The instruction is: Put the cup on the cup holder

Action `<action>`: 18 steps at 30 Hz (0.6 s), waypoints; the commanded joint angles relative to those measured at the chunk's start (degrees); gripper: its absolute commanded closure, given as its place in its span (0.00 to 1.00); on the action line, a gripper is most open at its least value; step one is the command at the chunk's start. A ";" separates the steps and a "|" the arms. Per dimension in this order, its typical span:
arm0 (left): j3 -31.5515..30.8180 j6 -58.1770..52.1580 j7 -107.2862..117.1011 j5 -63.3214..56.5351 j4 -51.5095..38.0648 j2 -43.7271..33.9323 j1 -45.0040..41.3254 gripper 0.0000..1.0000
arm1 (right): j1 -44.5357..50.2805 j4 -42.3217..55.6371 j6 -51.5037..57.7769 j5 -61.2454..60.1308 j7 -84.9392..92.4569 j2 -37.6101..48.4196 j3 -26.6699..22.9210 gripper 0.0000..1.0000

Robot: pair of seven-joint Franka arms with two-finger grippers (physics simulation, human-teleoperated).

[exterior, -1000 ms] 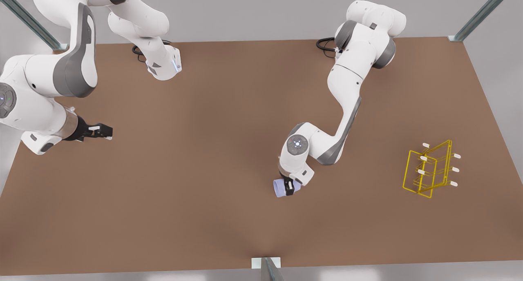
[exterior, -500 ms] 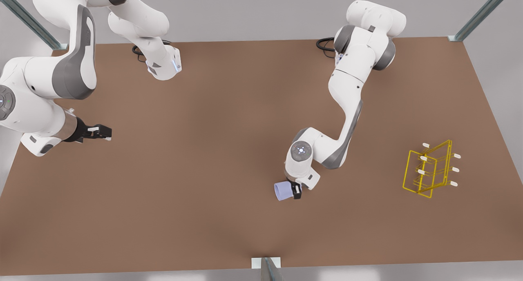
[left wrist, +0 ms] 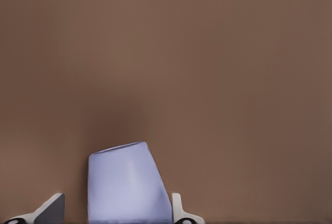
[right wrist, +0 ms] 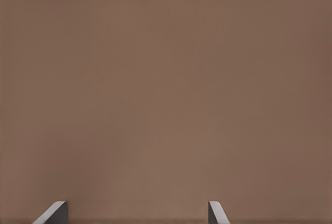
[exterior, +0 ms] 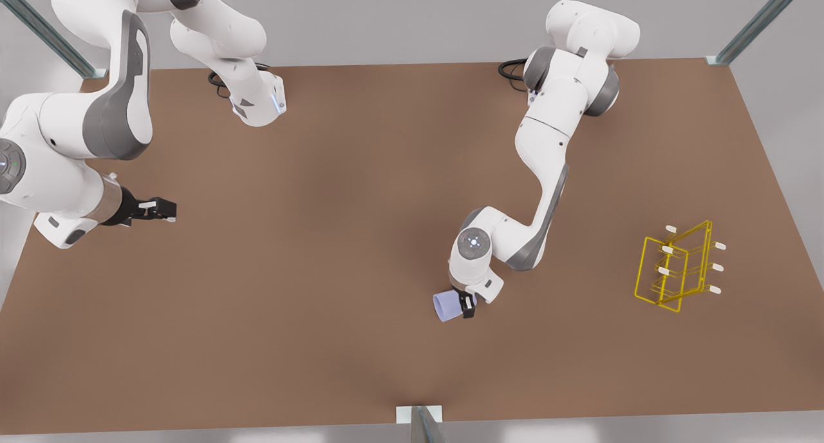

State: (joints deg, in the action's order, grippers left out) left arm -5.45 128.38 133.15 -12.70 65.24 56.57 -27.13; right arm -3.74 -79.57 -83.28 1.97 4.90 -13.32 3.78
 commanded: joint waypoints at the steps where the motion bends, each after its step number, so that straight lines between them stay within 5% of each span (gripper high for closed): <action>1: 0.00 0.73 -0.08 0.13 -0.38 -0.05 0.06 0.00 | -0.04 0.03 0.04 -0.03 0.46 0.05 0.00 0.00; 18: 1.23 2.93 -0.52 0.13 -1.26 2.93 -0.65 0.00 | 0.05 0.03 0.04 -0.03 0.55 -0.04 0.00 0.00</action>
State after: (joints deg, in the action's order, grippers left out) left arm -4.21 130.88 133.14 -12.69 64.04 59.56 -27.76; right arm -3.69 -79.57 -83.29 1.96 5.23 -13.42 3.77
